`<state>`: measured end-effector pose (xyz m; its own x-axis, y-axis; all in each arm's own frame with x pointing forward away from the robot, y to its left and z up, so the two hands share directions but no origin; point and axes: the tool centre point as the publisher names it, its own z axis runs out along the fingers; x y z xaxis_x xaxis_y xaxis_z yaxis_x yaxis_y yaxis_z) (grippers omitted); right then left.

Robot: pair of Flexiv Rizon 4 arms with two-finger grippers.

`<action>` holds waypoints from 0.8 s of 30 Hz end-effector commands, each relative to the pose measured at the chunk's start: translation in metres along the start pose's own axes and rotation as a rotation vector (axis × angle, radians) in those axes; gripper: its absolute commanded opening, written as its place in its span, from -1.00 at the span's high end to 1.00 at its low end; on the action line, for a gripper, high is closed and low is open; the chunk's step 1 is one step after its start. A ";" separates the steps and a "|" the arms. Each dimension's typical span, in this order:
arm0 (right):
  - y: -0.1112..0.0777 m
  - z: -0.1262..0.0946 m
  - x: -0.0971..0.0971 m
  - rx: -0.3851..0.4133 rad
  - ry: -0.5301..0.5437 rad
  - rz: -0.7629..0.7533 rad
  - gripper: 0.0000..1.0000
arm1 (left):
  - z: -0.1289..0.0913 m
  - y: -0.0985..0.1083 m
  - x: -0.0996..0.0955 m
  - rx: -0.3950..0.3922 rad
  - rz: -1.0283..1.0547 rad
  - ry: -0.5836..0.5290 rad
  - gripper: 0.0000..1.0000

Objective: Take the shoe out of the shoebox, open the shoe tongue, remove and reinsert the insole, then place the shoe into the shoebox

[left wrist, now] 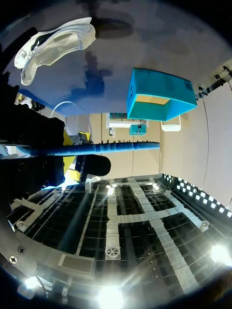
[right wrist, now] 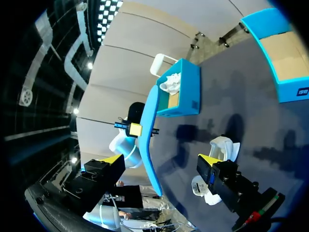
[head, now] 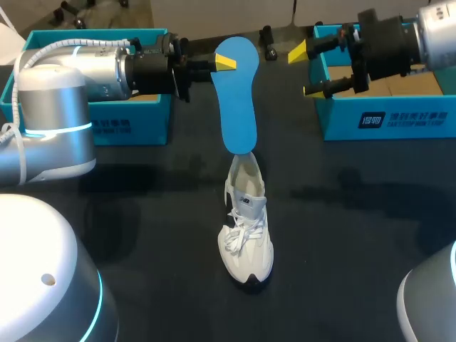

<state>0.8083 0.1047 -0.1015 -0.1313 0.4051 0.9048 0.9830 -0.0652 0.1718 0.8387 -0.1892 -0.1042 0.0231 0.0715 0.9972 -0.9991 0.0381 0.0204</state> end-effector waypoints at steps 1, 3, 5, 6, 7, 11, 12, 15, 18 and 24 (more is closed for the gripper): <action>0.001 0.004 -0.006 0.003 0.093 -0.007 -1.00 | 0.000 0.001 0.000 0.002 0.000 -0.003 1.00; 0.002 0.004 -0.008 0.003 0.101 -0.005 -1.00 | 0.000 0.001 0.000 0.002 0.000 -0.003 1.00; 0.003 0.005 -0.010 -0.007 0.128 -0.007 -1.00 | 0.000 0.001 0.000 0.002 0.000 -0.003 1.00; 0.003 0.006 -0.011 -0.004 0.132 -0.006 -1.00 | 0.000 0.001 0.000 0.002 0.000 -0.003 1.00; 0.004 0.006 -0.011 -0.004 0.132 -0.005 -1.00 | 0.000 0.001 0.000 0.002 0.000 -0.003 1.00; 0.006 0.008 -0.012 -0.001 0.137 -0.001 -1.00 | 0.000 0.001 0.000 0.002 0.000 -0.003 1.00; 0.007 0.008 -0.012 0.000 0.144 -0.003 -1.00 | 0.000 0.001 0.000 0.002 0.000 -0.003 1.00; 0.010 0.008 -0.013 0.005 0.162 -0.008 -1.00 | 0.000 0.001 0.000 0.002 0.000 -0.003 1.00; 0.013 0.008 -0.013 0.012 0.172 -0.014 -1.00 | 0.000 0.001 0.000 0.002 0.000 -0.003 1.00; 0.021 0.007 -0.008 0.027 0.192 -0.029 -1.00 | 0.000 0.001 0.000 0.002 0.000 -0.003 1.00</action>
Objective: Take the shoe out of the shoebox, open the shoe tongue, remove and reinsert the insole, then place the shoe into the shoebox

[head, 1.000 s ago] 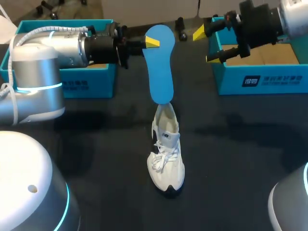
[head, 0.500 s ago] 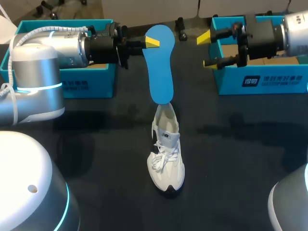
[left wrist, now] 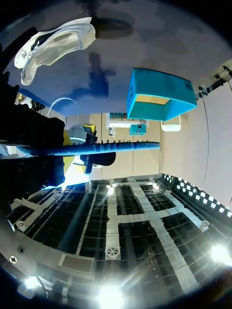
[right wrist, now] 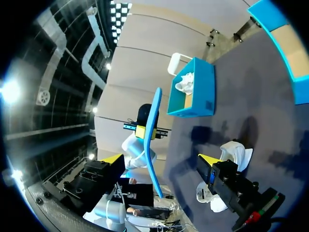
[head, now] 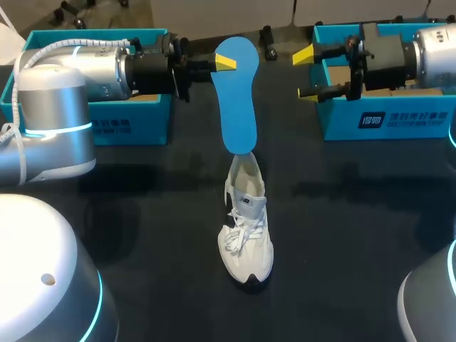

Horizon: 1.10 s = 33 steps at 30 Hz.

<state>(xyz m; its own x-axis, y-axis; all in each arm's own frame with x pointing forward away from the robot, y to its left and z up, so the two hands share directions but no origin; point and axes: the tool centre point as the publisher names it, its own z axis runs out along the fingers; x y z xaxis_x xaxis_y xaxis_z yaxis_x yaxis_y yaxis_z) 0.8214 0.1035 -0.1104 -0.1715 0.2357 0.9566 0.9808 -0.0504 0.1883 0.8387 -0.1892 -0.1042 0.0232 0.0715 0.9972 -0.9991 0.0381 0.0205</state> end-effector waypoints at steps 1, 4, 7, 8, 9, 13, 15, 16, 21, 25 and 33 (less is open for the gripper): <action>0.010 0.003 0.001 0.019 0.012 -0.007 -1.00 | 0.000 0.001 0.000 0.002 0.000 -0.003 1.00; 0.010 0.003 0.001 0.019 0.012 -0.007 -1.00 | 0.000 0.001 0.000 0.002 0.000 -0.003 1.00; 0.010 0.003 0.001 0.019 0.012 -0.007 -1.00 | 0.000 0.001 0.000 0.002 0.000 -0.003 1.00; 0.010 0.003 0.001 0.019 0.012 -0.007 -1.00 | 0.000 0.001 0.000 0.002 0.000 -0.003 1.00; 0.010 0.003 0.001 0.019 0.012 -0.007 -1.00 | 0.000 0.001 0.000 0.002 0.000 -0.003 1.00; 0.010 0.003 0.001 0.019 0.012 -0.007 -1.00 | 0.000 0.001 0.000 0.002 0.000 -0.003 1.00; 0.010 0.003 0.001 0.019 0.012 -0.007 -1.00 | -0.001 0.000 0.000 -0.015 0.036 -0.007 1.00; 0.010 0.003 0.001 0.019 0.012 -0.007 -1.00 | -0.003 -0.002 0.001 -0.007 0.070 -0.008 1.00; 0.010 0.003 0.001 0.019 0.012 -0.007 -1.00 | -0.009 -0.005 0.008 -0.019 0.291 0.006 1.00; 0.010 0.003 0.001 0.019 0.012 -0.007 -1.00 | -0.012 -0.005 0.012 -0.020 0.470 -0.035 1.00; 0.010 0.003 0.001 0.019 0.012 -0.007 -1.00 | -0.017 -0.001 0.025 0.001 0.788 -0.067 1.00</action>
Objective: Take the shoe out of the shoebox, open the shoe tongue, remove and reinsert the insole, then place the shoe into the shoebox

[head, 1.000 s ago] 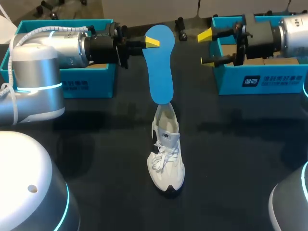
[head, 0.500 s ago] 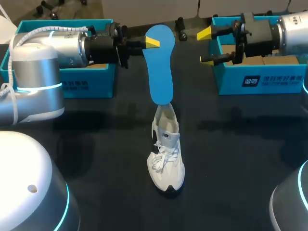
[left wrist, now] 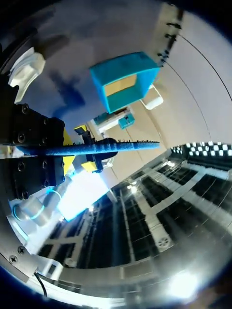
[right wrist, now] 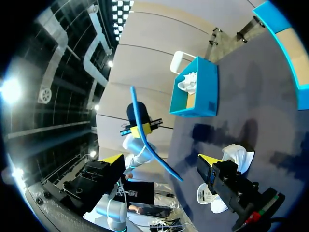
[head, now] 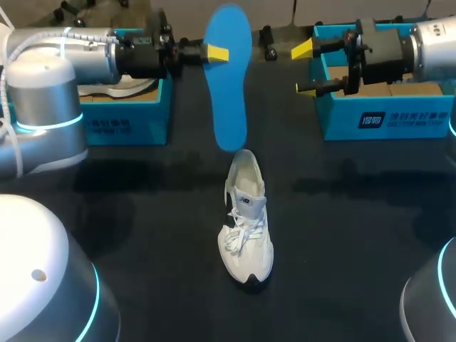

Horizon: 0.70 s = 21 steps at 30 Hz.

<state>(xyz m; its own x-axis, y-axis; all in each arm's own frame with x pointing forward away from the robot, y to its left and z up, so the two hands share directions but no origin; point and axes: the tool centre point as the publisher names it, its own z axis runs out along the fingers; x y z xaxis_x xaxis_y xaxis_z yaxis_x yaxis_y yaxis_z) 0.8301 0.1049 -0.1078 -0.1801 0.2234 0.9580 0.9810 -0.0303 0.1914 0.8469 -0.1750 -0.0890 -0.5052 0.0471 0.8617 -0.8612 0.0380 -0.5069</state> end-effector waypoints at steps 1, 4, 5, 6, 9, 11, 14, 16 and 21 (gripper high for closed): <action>0.001 0.002 0.000 0.000 -0.001 0.001 -1.00 | -0.005 0.001 0.012 0.032 0.290 -0.040 1.00; 0.001 0.002 0.000 0.000 -0.001 0.001 -1.00 | -0.007 0.002 0.016 0.038 0.480 -0.057 1.00; 0.001 0.002 0.000 0.000 -0.001 0.001 -1.00 | -0.007 0.003 0.018 0.046 0.519 -0.052 1.00; 0.001 0.002 0.000 0.000 -0.001 0.001 -1.00 | -0.007 0.003 0.020 0.059 0.553 -0.044 1.00; 0.001 0.002 0.000 0.000 -0.001 0.001 -1.00 | -0.008 0.003 0.024 0.071 0.672 -0.028 1.00; 0.001 0.002 0.000 0.000 -0.001 0.001 -1.00 | -0.009 0.002 0.024 0.085 0.736 -0.024 1.00; 0.001 0.002 0.000 0.000 -0.001 0.001 -1.00 | -0.011 -0.001 0.023 0.099 0.810 0.004 1.00; 0.001 0.002 0.000 0.000 -0.001 0.001 -1.00 | -0.013 -0.004 0.023 0.092 0.858 0.026 1.00; 0.001 0.002 0.000 0.000 -0.001 0.001 -1.00 | -0.013 -0.009 0.023 0.049 0.979 0.091 1.00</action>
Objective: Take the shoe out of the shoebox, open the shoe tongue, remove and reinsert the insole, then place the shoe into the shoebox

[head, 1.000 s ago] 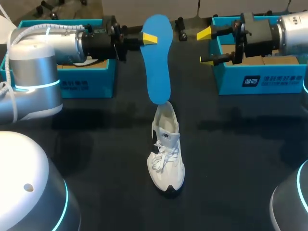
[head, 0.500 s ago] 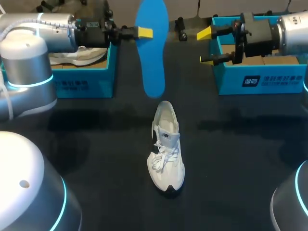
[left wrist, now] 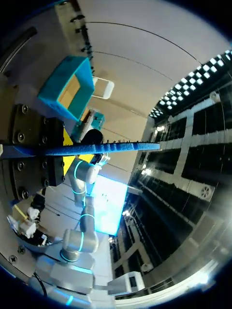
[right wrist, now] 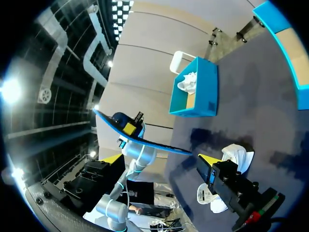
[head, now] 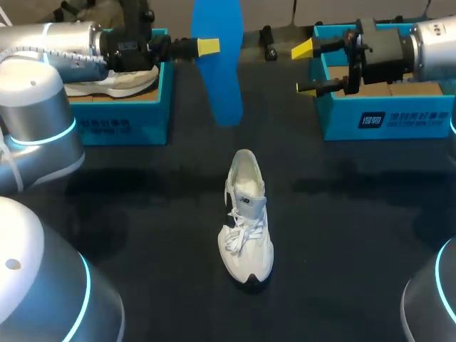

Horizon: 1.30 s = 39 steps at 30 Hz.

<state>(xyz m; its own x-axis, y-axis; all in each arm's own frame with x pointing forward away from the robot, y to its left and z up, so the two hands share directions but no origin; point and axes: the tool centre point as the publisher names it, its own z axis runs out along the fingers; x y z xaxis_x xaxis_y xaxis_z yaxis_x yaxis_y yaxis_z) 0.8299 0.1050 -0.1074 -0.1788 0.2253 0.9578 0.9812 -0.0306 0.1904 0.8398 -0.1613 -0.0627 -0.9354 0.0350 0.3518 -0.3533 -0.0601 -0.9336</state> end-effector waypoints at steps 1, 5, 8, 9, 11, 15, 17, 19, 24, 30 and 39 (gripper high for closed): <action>0.001 0.002 -0.001 0.000 0.001 0.000 -1.00 | -0.001 0.001 -0.004 0.010 0.327 0.108 1.00; 0.001 0.002 -0.001 0.000 0.001 0.000 -1.00 | -0.001 0.003 0.000 -0.036 0.549 0.105 1.00; 0.001 0.002 -0.001 0.000 0.001 0.000 -1.00 | -0.001 0.004 0.002 -0.045 0.570 0.101 1.00; 0.001 0.002 -0.001 0.000 0.001 0.000 -1.00 | -0.001 0.004 0.002 -0.045 0.570 0.101 1.00; 0.001 0.002 -0.001 0.000 0.001 0.000 -1.00 | -0.001 0.004 0.002 -0.045 0.570 0.101 1.00; 0.001 0.002 -0.001 0.000 0.001 0.000 -1.00 | -0.001 0.004 0.002 -0.045 0.570 0.101 1.00; 0.001 0.002 -0.001 0.000 0.001 0.000 -1.00 | -0.001 0.004 0.002 -0.045 0.570 0.101 1.00; 0.001 0.002 -0.001 0.000 0.001 0.000 -1.00 | -0.001 0.004 0.002 -0.045 0.570 0.101 1.00; 0.001 0.002 -0.001 0.000 0.001 0.000 -1.00 | -0.001 0.004 0.002 -0.045 0.570 0.101 1.00; 0.001 0.002 -0.001 0.000 0.001 0.000 -1.00 | -0.005 0.007 -0.001 -0.086 0.954 0.078 1.00; 0.001 0.002 -0.001 0.000 0.001 0.000 -1.00 | -0.007 0.021 -0.008 -0.163 1.533 0.077 1.00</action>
<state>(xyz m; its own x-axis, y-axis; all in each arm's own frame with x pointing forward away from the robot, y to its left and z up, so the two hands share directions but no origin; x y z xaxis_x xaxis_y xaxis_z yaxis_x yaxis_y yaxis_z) 0.8302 0.1047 -0.1080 -0.1798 0.2232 0.9580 0.9811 -0.0304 0.1912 0.8431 -0.1557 -0.0790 -0.7805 0.0944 -0.6180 0.6197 -0.0142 -0.7847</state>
